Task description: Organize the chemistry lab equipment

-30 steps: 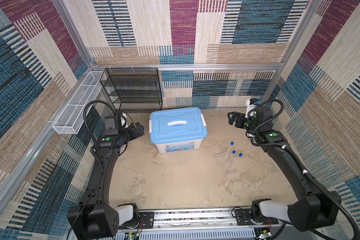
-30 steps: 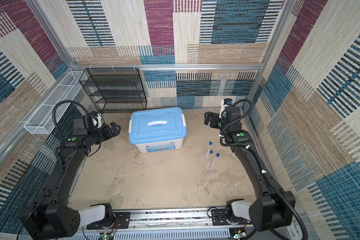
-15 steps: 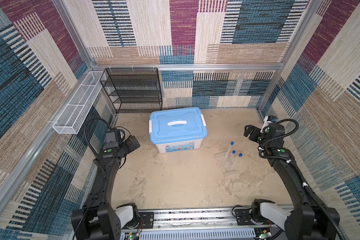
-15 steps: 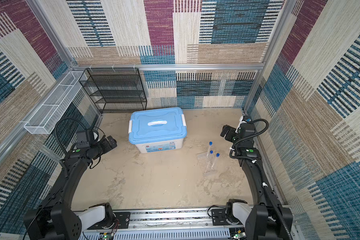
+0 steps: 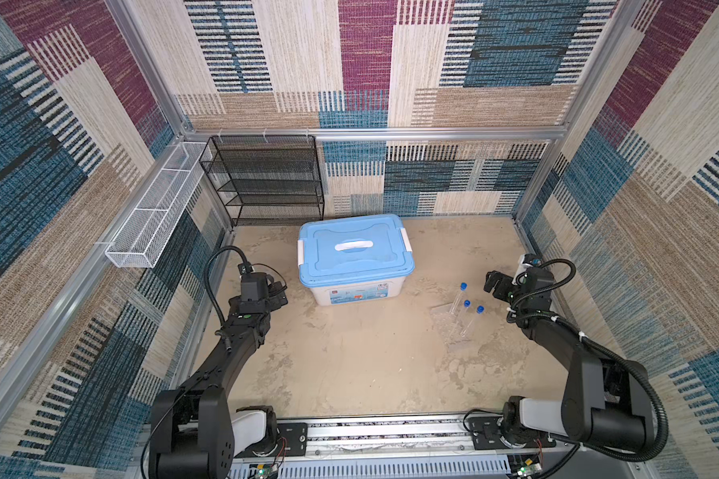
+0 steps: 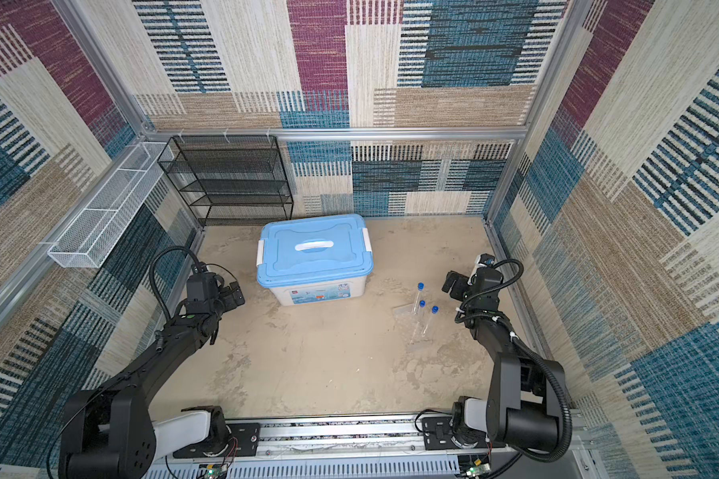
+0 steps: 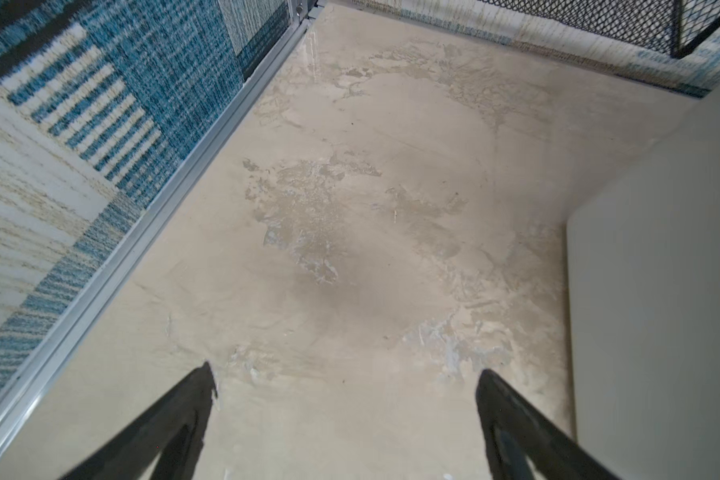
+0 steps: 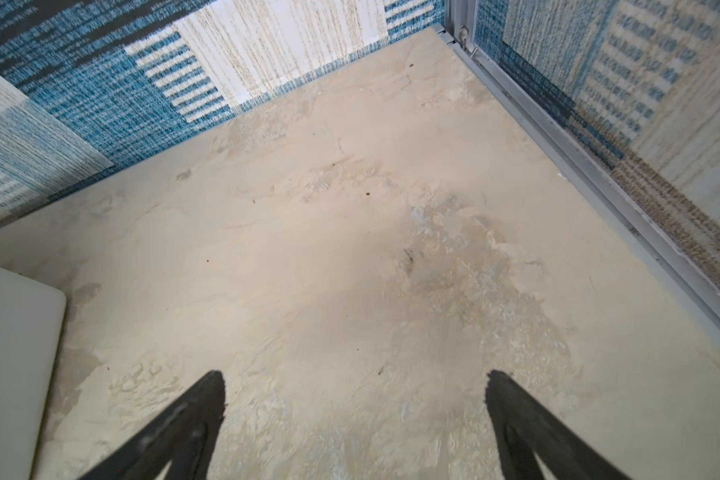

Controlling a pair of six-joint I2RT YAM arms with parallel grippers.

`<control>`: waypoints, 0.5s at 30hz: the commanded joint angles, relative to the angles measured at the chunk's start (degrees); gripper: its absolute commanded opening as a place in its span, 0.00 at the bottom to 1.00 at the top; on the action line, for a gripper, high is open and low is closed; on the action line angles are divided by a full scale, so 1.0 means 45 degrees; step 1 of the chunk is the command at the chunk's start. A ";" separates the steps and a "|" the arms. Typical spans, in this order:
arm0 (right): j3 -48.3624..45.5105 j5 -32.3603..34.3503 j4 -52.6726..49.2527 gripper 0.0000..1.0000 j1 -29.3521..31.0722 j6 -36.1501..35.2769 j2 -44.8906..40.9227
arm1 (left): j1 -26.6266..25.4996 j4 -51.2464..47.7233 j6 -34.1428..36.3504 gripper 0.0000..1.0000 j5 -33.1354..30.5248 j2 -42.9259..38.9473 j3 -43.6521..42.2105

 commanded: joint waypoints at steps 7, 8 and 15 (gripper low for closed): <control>-0.2224 0.0267 0.6616 0.99 0.0324 -0.0994 0.0783 | -0.0471 0.6510 0.2495 0.96 0.0693 0.1846 -0.1838; -0.2482 0.0396 0.7226 0.99 0.0546 -0.1236 0.0844 | -0.0491 0.7056 0.2773 0.93 0.1015 0.2158 -0.2010; -0.2936 0.1347 0.9298 0.99 0.1882 -0.2268 0.1378 | -0.0443 0.9322 0.3201 0.93 0.1818 0.3291 -0.2428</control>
